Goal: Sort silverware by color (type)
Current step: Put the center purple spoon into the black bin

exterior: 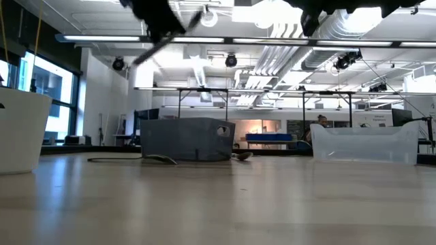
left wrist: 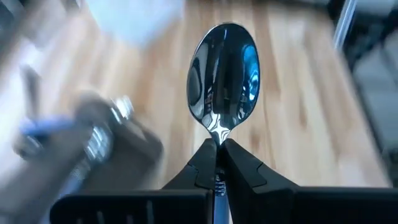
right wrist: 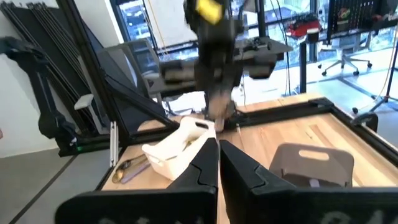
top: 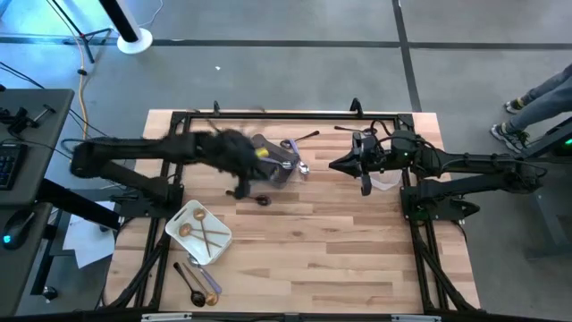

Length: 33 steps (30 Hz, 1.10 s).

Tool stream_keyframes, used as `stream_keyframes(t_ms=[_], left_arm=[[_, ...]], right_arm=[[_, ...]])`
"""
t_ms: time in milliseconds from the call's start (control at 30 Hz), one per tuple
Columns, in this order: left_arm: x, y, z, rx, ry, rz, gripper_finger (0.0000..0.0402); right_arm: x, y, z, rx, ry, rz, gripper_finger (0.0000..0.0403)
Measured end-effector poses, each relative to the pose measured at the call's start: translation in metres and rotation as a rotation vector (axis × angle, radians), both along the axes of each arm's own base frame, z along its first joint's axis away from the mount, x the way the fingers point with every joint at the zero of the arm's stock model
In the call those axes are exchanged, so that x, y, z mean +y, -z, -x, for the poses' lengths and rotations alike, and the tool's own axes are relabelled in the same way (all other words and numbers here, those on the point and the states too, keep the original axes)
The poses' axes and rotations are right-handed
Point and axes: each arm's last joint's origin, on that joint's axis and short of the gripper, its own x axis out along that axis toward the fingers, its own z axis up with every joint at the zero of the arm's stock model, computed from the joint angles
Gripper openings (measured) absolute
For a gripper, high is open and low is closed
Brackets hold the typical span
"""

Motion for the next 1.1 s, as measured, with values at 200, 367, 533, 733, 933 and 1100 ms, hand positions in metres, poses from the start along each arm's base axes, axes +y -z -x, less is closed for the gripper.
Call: stream_keyframes(t_ms=[200,367,533,733,933,1100], left_arm=[[0.007,-0.059,0.039,-0.387,-0.041,-0.088,0.0004],[0.004,-0.084,0.062,-0.553,-0.03,-0.152,0.0004],[0.001,-0.068,0.065,-0.642,-0.03,-0.135,0.0001],[0.001,-0.021,0.058,-0.705,-0.052,-0.022,0.0001],[0.001,-0.004,0.055,-0.683,-0.062,0.015,0.0001],[0.001,-0.006,0.054,-0.719,-0.055,-0.008,0.0001]], right_arm=[[0.0,-0.008,0.0,-0.083,0.0,0.011,0.0],[0.0,-0.01,0.0,-0.101,0.0,-0.011,0.0],[0.0,-0.01,0.0,-0.105,0.0,-0.011,0.0],[0.0,-0.011,0.0,-0.106,0.0,-0.009,0.0],[0.0,-0.01,0.0,-0.106,0.0,-0.003,0.0],[0.0,-0.01,0.0,-0.108,0.0,0.023,0.0]])
